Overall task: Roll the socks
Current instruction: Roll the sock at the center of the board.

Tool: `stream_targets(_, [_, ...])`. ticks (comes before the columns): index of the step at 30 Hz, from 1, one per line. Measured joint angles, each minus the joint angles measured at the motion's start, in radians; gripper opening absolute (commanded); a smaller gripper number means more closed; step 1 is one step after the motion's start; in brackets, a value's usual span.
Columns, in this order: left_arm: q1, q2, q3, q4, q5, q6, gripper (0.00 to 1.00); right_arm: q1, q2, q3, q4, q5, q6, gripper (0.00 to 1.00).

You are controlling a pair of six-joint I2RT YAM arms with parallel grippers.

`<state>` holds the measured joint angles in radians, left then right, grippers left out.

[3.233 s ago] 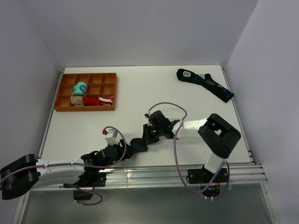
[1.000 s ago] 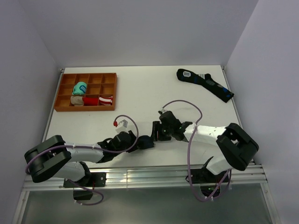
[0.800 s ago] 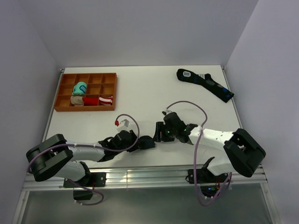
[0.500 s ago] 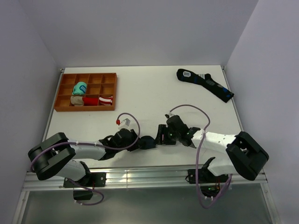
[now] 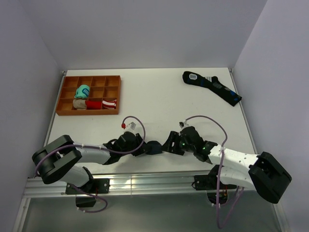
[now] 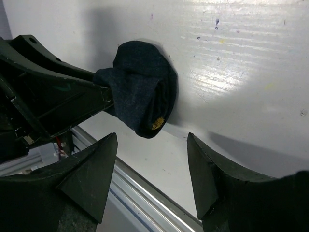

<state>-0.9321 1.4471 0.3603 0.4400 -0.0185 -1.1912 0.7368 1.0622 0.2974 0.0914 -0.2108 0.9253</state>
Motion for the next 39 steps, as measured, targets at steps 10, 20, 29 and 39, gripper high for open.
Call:
stream_targets(10, [0.006, 0.028, 0.016, 0.011, 0.04, 0.001, 0.08, 0.0, 0.051, -0.072, 0.163, -0.031, 0.117, 0.69])
stream_targets(20, [0.014, 0.057, 0.027, 0.036, 0.085, -0.002, 0.08, 0.0, 0.135, -0.113, 0.325, -0.043, 0.212, 0.7])
stream_targets(29, [0.032, 0.089, 0.027, 0.078, 0.15, -0.007, 0.07, 0.0, 0.149, -0.13, 0.38, -0.009, 0.232, 0.69])
stream_targets(39, [0.059, 0.106, 0.026, 0.096, 0.208, -0.007, 0.07, 0.013, 0.237, -0.136, 0.533, 0.006, 0.161, 0.69])
